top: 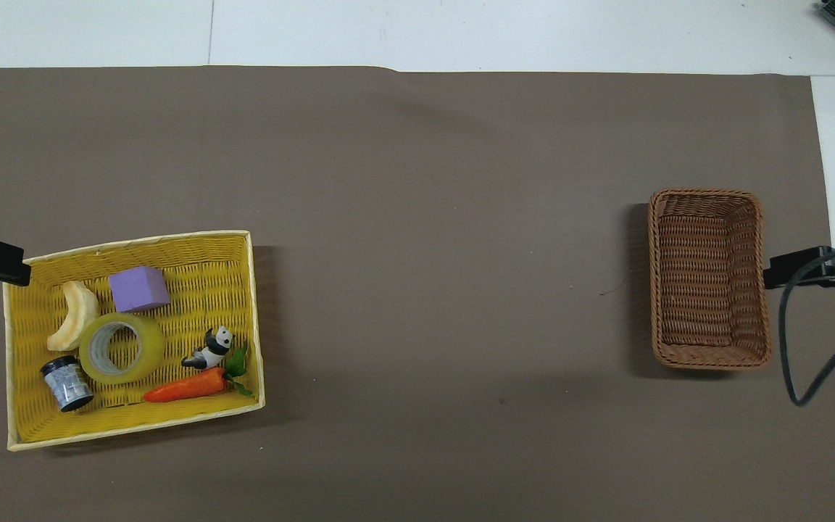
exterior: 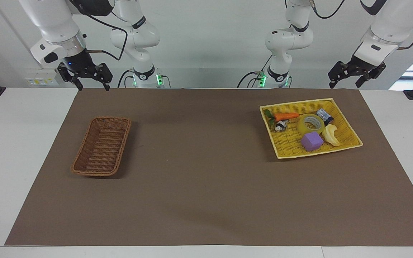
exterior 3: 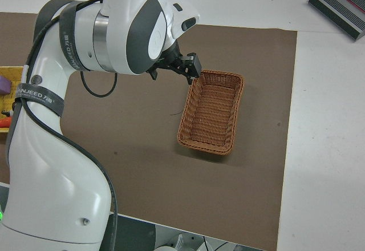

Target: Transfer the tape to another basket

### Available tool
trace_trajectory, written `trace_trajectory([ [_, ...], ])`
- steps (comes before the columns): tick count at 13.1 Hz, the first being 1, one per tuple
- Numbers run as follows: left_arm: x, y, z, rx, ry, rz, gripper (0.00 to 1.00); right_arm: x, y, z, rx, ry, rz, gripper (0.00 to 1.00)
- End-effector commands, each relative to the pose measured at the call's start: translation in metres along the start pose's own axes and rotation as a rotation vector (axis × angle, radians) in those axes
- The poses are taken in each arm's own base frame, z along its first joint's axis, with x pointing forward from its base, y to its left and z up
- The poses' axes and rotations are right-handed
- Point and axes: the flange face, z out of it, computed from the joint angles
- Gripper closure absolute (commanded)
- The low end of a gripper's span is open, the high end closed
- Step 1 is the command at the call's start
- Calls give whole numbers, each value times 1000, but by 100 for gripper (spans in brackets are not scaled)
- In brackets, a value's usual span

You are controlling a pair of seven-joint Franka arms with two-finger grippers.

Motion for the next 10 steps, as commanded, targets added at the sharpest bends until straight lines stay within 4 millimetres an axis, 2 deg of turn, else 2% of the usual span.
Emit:
trace_trajectory([
  [1, -11, -3, -9, 21, -4, 6, 0, -6, 8, 1, 12, 2, 4, 0],
  [10, -9, 4, -8, 10, 2, 7, 0, -7, 9, 1, 12, -3, 1, 0],
])
